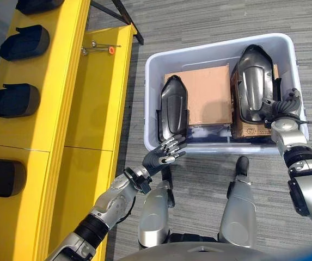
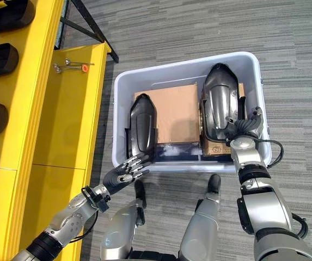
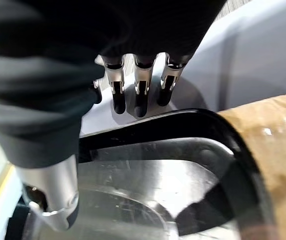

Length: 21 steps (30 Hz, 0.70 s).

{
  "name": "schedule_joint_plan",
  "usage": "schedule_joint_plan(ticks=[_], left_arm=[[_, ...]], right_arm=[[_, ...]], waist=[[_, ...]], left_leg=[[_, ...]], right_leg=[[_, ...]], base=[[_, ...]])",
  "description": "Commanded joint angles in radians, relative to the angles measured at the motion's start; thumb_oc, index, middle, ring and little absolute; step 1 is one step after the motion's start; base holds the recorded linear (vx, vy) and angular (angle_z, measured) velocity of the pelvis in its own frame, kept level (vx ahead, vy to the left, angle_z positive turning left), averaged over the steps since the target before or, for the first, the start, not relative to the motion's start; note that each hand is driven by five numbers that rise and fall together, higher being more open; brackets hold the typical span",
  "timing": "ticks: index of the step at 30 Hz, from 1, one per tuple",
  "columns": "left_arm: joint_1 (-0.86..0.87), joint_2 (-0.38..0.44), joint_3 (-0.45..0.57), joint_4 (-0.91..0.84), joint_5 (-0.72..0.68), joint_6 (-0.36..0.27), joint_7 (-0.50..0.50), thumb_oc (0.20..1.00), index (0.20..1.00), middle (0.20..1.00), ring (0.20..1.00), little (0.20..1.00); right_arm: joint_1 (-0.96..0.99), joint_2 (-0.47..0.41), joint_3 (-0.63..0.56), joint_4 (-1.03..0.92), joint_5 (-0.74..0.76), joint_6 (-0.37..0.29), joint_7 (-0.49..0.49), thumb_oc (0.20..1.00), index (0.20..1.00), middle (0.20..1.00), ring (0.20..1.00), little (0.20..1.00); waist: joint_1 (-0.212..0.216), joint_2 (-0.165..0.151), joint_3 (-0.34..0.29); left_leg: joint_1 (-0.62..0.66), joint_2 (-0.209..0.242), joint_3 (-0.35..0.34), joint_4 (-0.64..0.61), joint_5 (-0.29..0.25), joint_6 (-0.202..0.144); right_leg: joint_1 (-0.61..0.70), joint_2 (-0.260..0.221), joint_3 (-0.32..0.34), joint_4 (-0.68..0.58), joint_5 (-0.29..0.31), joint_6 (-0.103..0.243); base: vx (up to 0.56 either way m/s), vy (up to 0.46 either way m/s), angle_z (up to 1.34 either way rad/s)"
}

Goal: Move parts from the plastic box to the shelf.

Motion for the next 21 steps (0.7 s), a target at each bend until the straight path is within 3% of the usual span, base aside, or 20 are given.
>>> schedule_joint_plan(ticks=[1,8,21], left_arm=[[0.012,-0.004,-0.019,-0.093,-0.023,-0.037,-0.014,1.0,1.0,1.0,1.0,1.0],[0.0,0.006,-0.015,-0.096,-0.022,-0.02,-0.013,1.0,1.0,1.0,1.0,1.0],[-0.019,0.038,-0.012,-0.129,-0.02,0.015,0.0,1.0,1.0,1.0,1.0,1.0]], right_arm=[[-0.07,-0.038,0.005,0.01,0.01,0.024,0.001,1.0,1.0,1.0,1.0,1.0],[-0.099,-0.065,0.085,0.093,-0.096,0.101,0.119,1.0,1.0,1.0,1.0,1.0],[-0.139,-0.095,0.151,0.245,-0.169,0.254,0.161,1.0,1.0,1.0,1.0,1.0]], waist=[[0.02,0.057,0.016],[0.038,0.048,0.016],[0.087,0.025,0.016]], left_leg=[[-0.051,-0.014,-0.026,0.063,-0.002,0.043],[-0.093,-0.011,-0.028,0.083,-0.003,0.043],[-0.184,-0.006,-0.048,0.113,-0.001,0.049]], right_leg=[[-0.013,0.015,-0.056,0.186,-0.144,-0.061],[-0.051,0.011,-0.063,0.209,-0.144,-0.061],[-0.108,0.014,-0.09,0.229,-0.139,-0.061]], base=[[0.01,-0.013,-0.05],[0.0,-0.014,0.01],[0.0,-0.026,0.06]])
